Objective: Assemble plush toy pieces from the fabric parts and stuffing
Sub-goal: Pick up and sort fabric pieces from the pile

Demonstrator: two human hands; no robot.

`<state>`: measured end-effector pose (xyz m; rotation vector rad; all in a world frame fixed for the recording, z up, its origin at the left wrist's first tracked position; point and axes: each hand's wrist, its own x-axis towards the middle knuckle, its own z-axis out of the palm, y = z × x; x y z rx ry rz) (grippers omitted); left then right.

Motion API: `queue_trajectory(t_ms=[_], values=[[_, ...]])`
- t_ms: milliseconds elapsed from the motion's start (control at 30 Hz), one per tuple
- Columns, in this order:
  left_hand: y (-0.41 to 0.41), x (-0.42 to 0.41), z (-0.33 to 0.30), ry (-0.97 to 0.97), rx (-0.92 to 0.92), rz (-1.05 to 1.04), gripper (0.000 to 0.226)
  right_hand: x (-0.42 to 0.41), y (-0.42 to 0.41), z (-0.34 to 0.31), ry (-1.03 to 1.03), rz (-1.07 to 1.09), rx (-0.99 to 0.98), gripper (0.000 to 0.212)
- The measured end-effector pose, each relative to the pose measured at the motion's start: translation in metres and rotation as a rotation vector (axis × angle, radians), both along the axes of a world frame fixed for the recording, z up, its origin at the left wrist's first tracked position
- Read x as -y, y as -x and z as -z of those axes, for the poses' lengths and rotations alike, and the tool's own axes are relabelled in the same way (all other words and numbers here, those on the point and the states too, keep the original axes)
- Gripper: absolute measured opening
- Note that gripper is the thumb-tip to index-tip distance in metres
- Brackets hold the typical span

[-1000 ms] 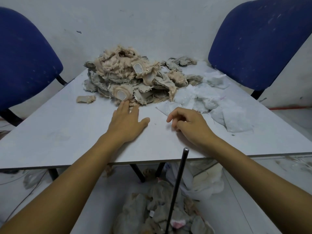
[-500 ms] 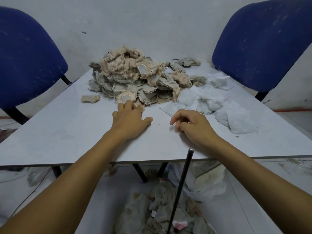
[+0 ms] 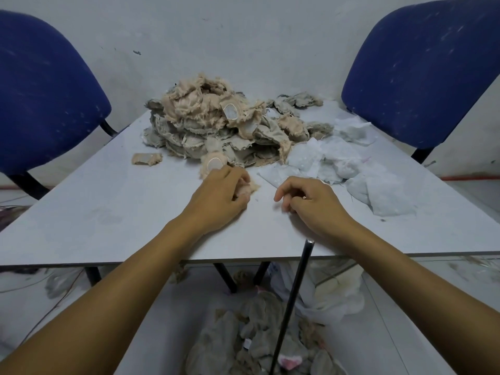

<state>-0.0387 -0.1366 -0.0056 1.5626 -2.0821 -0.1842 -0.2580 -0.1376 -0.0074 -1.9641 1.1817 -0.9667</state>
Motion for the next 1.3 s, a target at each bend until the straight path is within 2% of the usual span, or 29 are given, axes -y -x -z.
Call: queue_trajectory(t_ms=[133, 233, 300, 367, 433, 500, 567, 733, 867, 967, 1067, 1133, 1300], values=[[0.01, -0.014, -0.003, -0.169, -0.26, 0.256, 0.056, -0.001, -0.004, -0.001, 0.092, 0.011, -0.059, 0.036], [0.013, -0.017, -0.005, -0.26, -0.385, 0.325, 0.065, -0.001, -0.008, 0.0, 0.149, -0.001, -0.138, 0.022], [0.012, -0.016, -0.005, -0.258, -0.545, 0.324, 0.058, -0.002, -0.01, 0.002, 0.168, 0.003, -0.195, 0.029], [0.013, -0.017, -0.004, -0.159, -0.616, 0.233, 0.043, -0.002, -0.012, 0.002, 0.169, 0.018, -0.222, 0.035], [0.017, -0.015, -0.002, -0.089, -0.484, 0.09, 0.037, -0.003, -0.012, 0.001, 0.154, 0.024, -0.22, 0.039], [0.02, -0.011, -0.002, -0.168, -0.3, 0.014, 0.042, -0.004, -0.011, -0.001, 0.141, 0.017, -0.201, 0.037], [0.022, -0.006, -0.007, -0.248, -0.21, -0.008, 0.044, -0.004, -0.01, -0.002, 0.124, 0.013, -0.169, 0.03], [0.026, -0.007, -0.007, -0.135, -0.37, -0.062, 0.015, -0.004, -0.007, -0.001, 0.11, 0.026, -0.044, 0.027], [0.033, -0.011, -0.009, 0.0, -0.439, 0.008, 0.021, 0.001, -0.005, 0.002, 0.085, 0.097, -0.048, 0.042], [0.037, -0.017, -0.013, 0.265, -0.309, 0.127, 0.018, 0.003, -0.006, 0.002, 0.097, 0.068, -0.039, 0.043], [0.04, -0.02, -0.014, 0.435, -0.189, 0.209, 0.016, 0.003, -0.005, 0.001, 0.11, 0.075, 0.069, 0.018], [0.04, -0.02, -0.012, 0.414, -0.176, 0.219, 0.018, 0.003, -0.003, 0.001, 0.115, 0.1, 0.08, 0.009], [0.038, -0.015, -0.007, 0.227, -0.12, 0.16, 0.026, 0.003, -0.002, 0.004, 0.156, 0.1, 0.06, 0.015]])
